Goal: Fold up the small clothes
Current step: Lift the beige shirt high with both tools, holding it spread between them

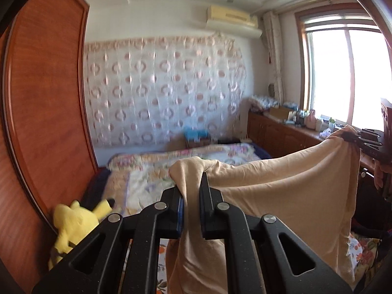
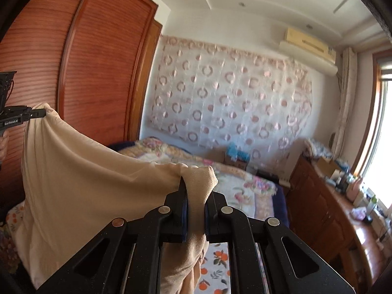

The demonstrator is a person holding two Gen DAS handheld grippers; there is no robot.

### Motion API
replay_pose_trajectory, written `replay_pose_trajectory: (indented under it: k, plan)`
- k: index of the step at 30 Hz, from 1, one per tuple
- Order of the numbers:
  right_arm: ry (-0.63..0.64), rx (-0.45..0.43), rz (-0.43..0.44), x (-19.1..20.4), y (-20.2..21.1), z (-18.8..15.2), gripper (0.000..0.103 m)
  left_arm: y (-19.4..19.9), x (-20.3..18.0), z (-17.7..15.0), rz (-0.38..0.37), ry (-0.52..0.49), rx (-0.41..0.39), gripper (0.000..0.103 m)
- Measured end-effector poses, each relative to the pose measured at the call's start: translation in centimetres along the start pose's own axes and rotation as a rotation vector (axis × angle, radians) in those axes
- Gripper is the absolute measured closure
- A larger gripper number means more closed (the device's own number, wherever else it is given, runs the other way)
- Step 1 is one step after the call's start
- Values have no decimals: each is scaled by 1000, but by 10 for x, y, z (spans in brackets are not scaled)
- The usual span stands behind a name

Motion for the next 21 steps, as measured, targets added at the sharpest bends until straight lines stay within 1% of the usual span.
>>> replay_pose_trajectory:
  k: [2,6,8,10,13,18,19,20,21]
  plan:
    - [-3,55,6,5,-36,-25,93,-26,-2,-26,-6,18,58,92]
    - [33,167,7,17,-104,-71,93,-74,-2,-70,13,2,155,92]
    - [33,216,10,20,-135,-91,93,-91,2,-80,9,17,184,92]
    - [29,254,11,21,-167,-103,93,-109,6,-94,13,26,208,92]
    - [12,300,15,20,-201,-123,93,-128,15,-103,13,30,234,92]
    - [-27,381,29,4,-257,-135,93,-156,23,-135,10,47,298,92]
    - [-32,396,34,-9,-276,-125,93,-161,22,-142,7,48,317,92]
    - [-35,412,40,-11,-283,-128,93,-166,22,-148,8,47,334,92]
    - [-39,423,42,-19,-285,-124,93,-170,22,-152,11,43,346,91]
Point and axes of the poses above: each gripper's, at about its wrist camera, not at the fingertips, and y roughly against the way its jaws point, x to its left, z to its top, the point moved 4 cm from there along -y, roughly the way its jaws point, and after that the axes turned 13 degrees about -x, right-handed, at the moved point
